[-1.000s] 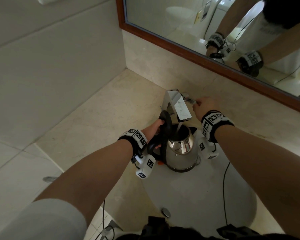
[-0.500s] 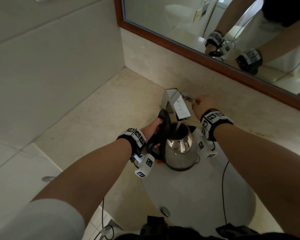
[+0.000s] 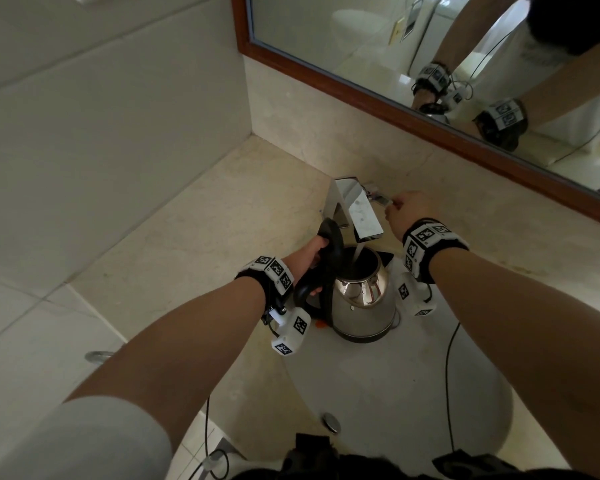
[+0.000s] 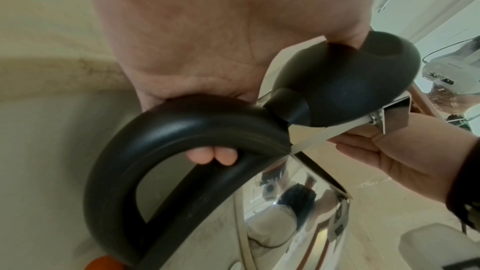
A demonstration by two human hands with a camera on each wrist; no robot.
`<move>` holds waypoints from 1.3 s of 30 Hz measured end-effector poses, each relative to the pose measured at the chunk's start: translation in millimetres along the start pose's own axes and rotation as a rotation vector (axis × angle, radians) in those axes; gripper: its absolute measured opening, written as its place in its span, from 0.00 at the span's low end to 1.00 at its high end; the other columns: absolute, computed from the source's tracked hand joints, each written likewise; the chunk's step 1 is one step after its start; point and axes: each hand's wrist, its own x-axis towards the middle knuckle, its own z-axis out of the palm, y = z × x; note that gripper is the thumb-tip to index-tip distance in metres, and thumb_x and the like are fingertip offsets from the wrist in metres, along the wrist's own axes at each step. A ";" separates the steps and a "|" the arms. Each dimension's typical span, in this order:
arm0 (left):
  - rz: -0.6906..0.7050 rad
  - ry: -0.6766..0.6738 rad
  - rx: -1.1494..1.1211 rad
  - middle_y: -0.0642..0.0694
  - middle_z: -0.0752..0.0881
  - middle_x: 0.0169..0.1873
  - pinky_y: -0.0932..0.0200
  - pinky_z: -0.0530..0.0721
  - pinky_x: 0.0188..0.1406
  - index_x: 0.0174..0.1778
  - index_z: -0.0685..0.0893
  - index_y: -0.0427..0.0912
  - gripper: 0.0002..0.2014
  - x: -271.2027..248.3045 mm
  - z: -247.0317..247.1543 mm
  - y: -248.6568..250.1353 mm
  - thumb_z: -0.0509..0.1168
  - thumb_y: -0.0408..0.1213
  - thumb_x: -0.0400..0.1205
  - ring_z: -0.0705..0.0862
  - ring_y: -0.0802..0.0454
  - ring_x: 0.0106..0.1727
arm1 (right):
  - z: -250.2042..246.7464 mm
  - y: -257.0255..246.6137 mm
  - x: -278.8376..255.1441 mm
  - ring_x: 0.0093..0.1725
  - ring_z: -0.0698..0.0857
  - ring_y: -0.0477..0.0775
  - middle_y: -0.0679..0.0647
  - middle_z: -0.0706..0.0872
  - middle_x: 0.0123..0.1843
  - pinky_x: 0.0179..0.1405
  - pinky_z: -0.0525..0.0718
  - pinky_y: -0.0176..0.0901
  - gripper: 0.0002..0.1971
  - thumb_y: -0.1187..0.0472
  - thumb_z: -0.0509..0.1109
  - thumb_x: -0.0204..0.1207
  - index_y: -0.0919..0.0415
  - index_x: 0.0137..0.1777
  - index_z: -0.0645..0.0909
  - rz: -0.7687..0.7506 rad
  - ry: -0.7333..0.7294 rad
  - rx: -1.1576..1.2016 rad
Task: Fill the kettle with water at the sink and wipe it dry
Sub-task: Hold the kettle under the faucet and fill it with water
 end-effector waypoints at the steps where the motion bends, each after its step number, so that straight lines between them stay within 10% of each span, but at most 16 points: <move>1: 0.002 0.001 0.003 0.39 0.85 0.42 0.55 0.81 0.35 0.52 0.82 0.40 0.39 0.5 -0.3 -0.1 0.59 0.68 0.57 0.84 0.41 0.37 | -0.1 0.4 -0.2 0.53 0.87 0.66 0.65 0.89 0.53 0.56 0.86 0.56 0.14 0.62 0.61 0.82 0.67 0.55 0.87 -0.003 0.004 -0.002; 39: -0.014 -0.003 -0.031 0.40 0.84 0.44 0.57 0.80 0.32 0.58 0.79 0.39 0.33 0.7 0.1 -0.9 0.56 0.64 0.71 0.83 0.44 0.38 | 1.2 2.8 0.9 0.49 0.87 0.64 0.63 0.89 0.50 0.47 0.82 0.47 0.13 0.61 0.62 0.82 0.65 0.53 0.87 -0.005 0.021 -0.025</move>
